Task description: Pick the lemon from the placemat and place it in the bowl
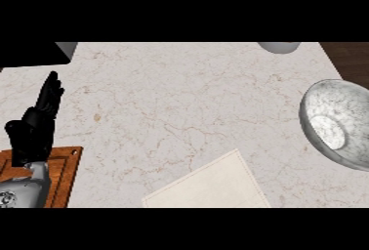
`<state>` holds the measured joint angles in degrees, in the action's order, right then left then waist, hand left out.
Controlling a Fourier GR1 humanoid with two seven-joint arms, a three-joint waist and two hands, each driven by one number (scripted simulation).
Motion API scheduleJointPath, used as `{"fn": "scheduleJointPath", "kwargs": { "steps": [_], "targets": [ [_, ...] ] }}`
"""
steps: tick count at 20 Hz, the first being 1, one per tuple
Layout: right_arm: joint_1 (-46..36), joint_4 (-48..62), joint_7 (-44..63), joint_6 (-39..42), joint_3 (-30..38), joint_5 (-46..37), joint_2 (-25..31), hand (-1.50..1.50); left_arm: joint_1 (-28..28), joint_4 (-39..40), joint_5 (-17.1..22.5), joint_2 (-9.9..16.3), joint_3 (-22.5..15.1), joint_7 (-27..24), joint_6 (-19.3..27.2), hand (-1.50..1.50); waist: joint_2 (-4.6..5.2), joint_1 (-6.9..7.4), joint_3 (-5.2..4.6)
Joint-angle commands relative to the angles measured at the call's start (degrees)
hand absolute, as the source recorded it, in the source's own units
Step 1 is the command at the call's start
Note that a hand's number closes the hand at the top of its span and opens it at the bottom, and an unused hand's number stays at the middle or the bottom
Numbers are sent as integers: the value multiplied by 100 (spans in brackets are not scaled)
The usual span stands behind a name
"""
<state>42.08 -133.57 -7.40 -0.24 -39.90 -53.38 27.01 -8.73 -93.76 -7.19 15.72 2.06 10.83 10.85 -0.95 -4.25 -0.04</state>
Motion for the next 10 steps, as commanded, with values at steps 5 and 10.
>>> {"fn": "scheduleJointPath", "kwargs": {
  "steps": [5, 10],
  "targets": [
    [995, -1579, -181, -607, 1187, 1214, 396, 150, -100, -171, -21, -70, -157, 144, -76, 0, 73, 220, 11],
    [682, -1083, -292, -761, 1747, 1871, -37, 150, -139, -122, 11, -64, -152, -21, -144, 0, 121, 359, 17]
  ]
}}
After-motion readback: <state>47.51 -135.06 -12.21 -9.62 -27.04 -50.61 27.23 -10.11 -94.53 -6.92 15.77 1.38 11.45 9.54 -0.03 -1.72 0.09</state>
